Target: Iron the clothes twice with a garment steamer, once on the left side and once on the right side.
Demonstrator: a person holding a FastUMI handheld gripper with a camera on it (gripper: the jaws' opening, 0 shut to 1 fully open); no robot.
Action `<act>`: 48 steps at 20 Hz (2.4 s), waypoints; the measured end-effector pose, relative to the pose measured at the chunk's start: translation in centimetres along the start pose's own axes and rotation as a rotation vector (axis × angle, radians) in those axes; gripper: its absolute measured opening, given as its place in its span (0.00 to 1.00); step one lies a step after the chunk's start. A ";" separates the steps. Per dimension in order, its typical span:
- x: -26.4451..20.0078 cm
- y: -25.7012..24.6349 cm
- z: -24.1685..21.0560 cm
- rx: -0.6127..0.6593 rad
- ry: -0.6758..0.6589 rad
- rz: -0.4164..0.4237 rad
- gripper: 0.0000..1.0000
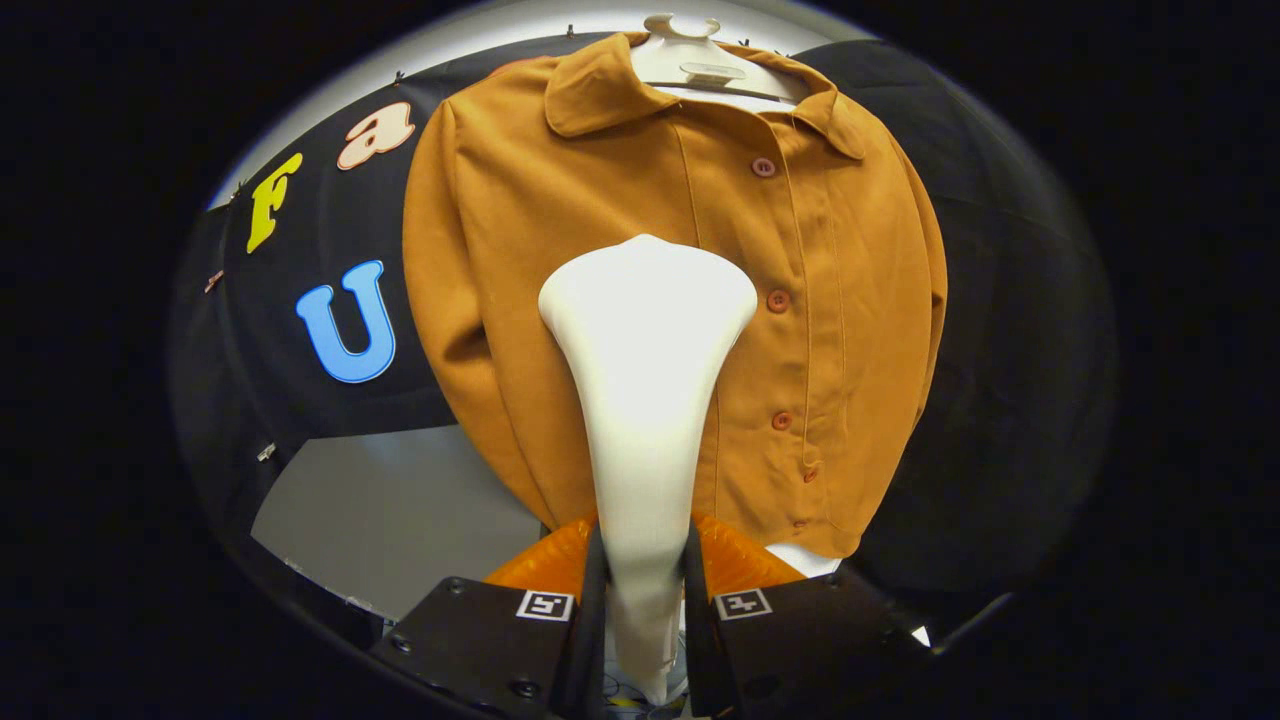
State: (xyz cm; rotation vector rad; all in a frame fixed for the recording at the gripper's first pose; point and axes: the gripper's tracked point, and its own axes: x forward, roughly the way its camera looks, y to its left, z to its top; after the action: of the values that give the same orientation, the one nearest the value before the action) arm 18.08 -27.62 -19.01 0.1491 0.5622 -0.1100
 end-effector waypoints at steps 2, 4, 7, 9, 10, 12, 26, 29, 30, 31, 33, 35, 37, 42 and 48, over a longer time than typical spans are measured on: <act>0.3 -0.3 -1.7 0.009 0.039 0.002 0.36; 1.0 -0.8 -3.4 0.015 0.080 -0.002 0.37; 1.3 -1.5 -6.2 0.022 0.145 -0.007 0.37; 1.9 -2.0 -8.2 0.023 0.190 -0.010 0.37; 2.0 -2.0 -9.2 0.025 0.214 -0.010 0.37; 2.3 -2.1 -11.1 0.034 0.259 -0.010 0.37; 4.1 -2.6 -20.6 0.061 0.493 -0.013 0.37; 3.8 -3.0 -21.7 0.062 0.519 -0.039 0.37; 3.6 -3.2 -21.7 0.063 0.518 -0.047 0.37; 3.3 -3.3 -21.5 0.069 0.512 -0.052 0.37; 2.4 -4.2 -20.2 0.080 0.474 -0.072 0.37; 1.6 -4.8 -17.8 0.090 0.405 -0.089 0.37; 0.8 -5.8 -14.5 0.103 0.324 -0.101 0.37; -1.3 -9.4 -4.9 0.139 0.115 -0.144 0.37; -2.9 -13.0 4.8 0.154 -0.082 -0.182 0.36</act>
State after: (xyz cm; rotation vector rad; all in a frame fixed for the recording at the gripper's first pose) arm 16.23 -41.03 -14.87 0.2424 0.4842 -0.3351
